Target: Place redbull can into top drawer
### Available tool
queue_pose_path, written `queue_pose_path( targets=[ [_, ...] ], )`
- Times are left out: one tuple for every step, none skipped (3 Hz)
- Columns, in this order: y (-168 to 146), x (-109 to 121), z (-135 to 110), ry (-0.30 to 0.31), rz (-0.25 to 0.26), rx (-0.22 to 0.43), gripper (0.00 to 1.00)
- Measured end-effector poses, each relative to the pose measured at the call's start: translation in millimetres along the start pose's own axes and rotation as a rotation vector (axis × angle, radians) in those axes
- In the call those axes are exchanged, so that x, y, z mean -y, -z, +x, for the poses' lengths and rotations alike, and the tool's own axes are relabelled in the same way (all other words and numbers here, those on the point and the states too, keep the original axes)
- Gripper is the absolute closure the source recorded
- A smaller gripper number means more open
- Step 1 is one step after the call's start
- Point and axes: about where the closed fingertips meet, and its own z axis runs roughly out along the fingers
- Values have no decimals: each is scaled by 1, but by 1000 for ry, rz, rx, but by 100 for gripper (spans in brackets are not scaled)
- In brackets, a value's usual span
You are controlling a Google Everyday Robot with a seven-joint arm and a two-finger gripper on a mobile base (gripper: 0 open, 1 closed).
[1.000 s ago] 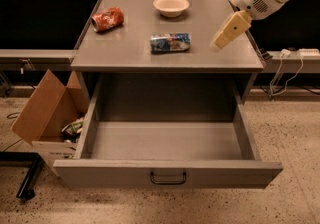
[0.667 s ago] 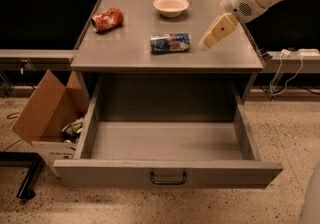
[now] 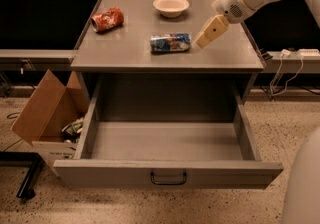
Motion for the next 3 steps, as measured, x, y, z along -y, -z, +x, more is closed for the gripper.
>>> queue_pose_path(
  targets=[
    [-30, 9, -8, 20, -26, 17, 0],
    [-55, 10, -17, 19, -55, 45, 0],
    [-76, 9, -20, -1, -76, 64, 0]
  ],
)
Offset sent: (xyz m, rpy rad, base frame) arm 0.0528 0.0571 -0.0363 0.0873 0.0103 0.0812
